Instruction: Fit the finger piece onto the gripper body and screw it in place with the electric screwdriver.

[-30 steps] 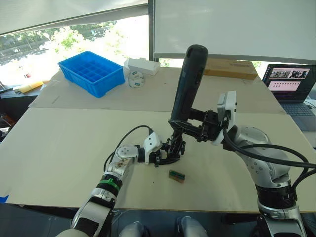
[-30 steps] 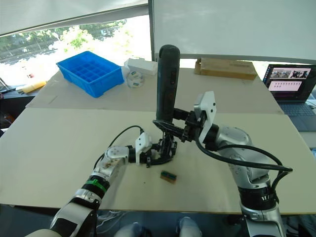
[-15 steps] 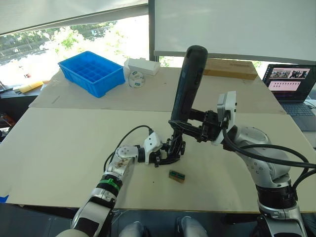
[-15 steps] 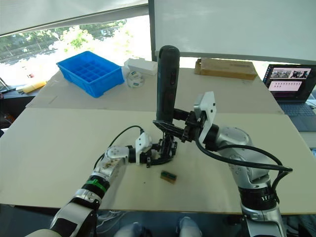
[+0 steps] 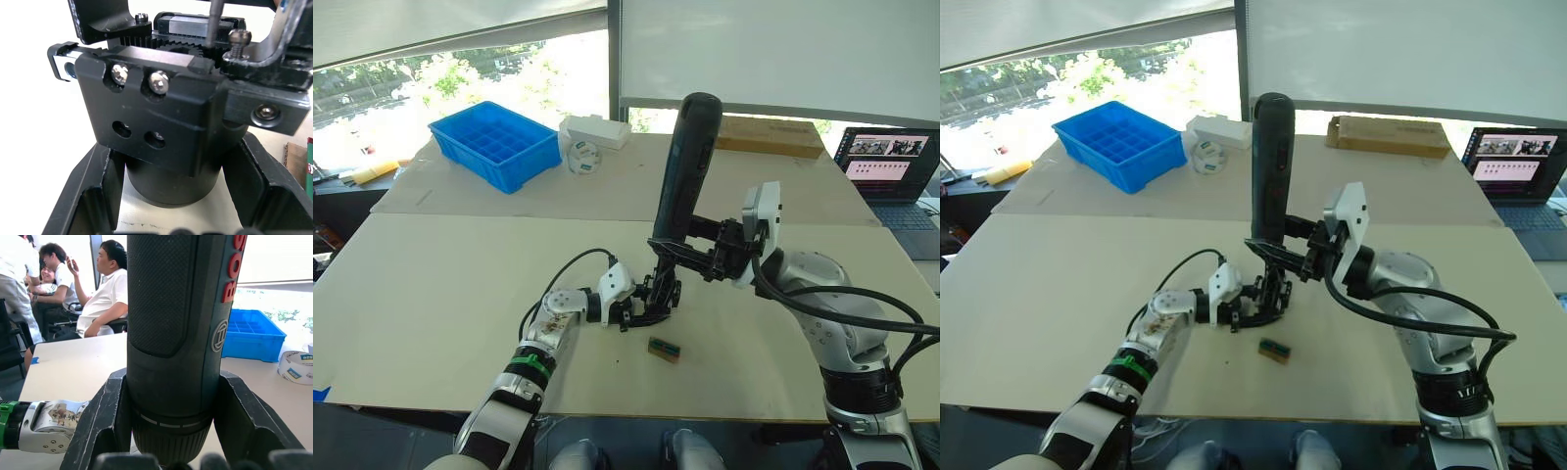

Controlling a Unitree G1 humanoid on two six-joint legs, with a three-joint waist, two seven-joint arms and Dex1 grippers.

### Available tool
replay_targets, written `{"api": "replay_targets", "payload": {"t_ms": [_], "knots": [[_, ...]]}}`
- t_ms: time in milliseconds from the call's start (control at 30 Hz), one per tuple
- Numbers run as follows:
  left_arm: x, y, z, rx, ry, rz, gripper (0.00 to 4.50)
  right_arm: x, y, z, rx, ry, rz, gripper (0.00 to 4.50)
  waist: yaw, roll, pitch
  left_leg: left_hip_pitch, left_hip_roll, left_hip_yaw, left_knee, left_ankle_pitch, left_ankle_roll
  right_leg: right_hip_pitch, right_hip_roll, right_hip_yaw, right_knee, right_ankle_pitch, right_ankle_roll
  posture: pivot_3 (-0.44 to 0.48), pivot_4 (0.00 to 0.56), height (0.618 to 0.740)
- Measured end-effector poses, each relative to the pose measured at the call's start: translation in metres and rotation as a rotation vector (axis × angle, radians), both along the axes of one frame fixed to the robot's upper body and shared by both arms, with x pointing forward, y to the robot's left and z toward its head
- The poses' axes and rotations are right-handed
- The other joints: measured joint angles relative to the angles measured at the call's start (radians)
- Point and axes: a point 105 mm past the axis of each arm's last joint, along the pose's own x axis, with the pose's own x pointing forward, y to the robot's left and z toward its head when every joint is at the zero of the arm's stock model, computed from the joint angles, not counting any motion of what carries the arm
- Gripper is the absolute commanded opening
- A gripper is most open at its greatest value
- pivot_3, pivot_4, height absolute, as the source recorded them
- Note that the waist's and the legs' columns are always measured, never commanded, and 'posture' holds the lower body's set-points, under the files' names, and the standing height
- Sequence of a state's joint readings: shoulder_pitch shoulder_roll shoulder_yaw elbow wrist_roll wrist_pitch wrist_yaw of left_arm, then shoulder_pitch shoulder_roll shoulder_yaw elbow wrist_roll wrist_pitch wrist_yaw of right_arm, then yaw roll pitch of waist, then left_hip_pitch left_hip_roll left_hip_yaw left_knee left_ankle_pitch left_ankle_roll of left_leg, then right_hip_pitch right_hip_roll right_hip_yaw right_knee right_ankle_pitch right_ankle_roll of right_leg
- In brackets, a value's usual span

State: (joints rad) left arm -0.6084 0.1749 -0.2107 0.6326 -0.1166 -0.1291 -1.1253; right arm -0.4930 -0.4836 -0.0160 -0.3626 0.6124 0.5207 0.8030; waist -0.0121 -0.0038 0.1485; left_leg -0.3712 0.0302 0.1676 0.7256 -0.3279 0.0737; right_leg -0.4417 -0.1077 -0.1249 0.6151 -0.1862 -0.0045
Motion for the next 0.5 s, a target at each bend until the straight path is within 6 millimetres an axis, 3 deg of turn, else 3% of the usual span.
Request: {"api": "replay_targets", "payload": {"t_ms": [500], "knots": [[-0.0006, -0.0007, -0.0002, 0.001, 0.000, -0.003, 2.36, -0.0024, 0.0009, 0.0052, 0.040, -0.019, 0.018, 1.92, 0.000, 0.000, 0.000, 0.000, 0.000, 0.000, 0.000, 0.000, 0.000, 0.000, 0.000, 0.000, 0.000, 0.000, 0.000, 0.000, 0.150, 0.740]]}}
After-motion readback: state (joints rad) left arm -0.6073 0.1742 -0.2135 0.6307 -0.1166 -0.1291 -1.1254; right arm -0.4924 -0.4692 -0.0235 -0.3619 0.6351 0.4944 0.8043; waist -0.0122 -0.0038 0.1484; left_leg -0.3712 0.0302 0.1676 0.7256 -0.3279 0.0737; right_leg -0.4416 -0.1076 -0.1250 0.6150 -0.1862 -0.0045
